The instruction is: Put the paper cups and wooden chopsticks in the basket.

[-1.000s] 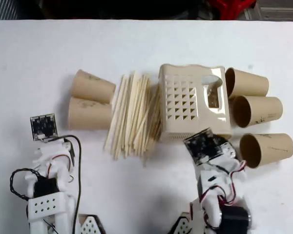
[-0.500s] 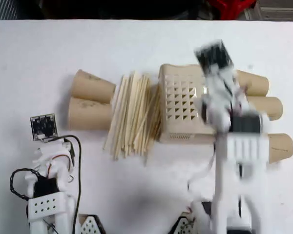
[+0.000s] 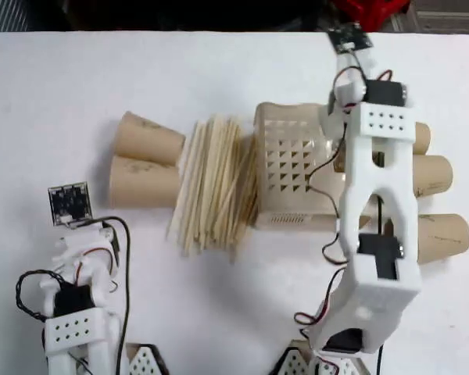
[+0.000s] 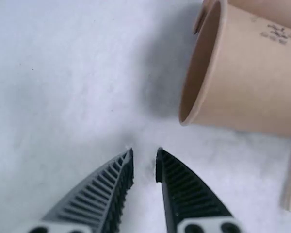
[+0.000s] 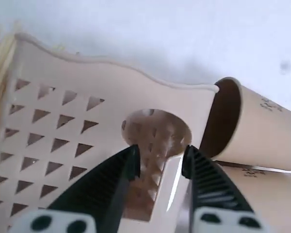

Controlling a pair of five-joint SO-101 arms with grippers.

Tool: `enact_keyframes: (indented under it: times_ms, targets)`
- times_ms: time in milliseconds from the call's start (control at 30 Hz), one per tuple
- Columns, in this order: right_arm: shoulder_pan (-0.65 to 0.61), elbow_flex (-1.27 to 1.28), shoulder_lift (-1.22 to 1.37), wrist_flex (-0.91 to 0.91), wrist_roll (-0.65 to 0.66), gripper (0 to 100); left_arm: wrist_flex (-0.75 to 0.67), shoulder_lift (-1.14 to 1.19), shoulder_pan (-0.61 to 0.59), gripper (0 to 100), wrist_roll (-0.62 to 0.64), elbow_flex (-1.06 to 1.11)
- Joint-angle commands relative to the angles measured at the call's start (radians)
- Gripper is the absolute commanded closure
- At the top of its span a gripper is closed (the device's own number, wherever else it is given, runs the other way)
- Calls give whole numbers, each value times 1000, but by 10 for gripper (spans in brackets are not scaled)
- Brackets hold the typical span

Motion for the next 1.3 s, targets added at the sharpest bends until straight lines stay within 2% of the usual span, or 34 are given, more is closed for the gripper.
enact_keyframes:
  times_ms: [0,733,800,900,967,1267]
  targets:
    - [18,-64,21,-1,41,842,-12,-5,12,905,9,-5]
    - [79,-66,206,-122,44,848,-12,-5,12,905,9,-5]
    - [79,-66,219,-137,44,878,-12,-5,12,905,9,-5]
    - [79,-66,226,-162,37,992,-12,-5,12,905,9,-5]
    - [79,-66,214,-162,34,969,-12,-5,12,905,9,-5]
    - [68,-107,-28,-159,-129,982,-12,-5,12,905,9,-5]
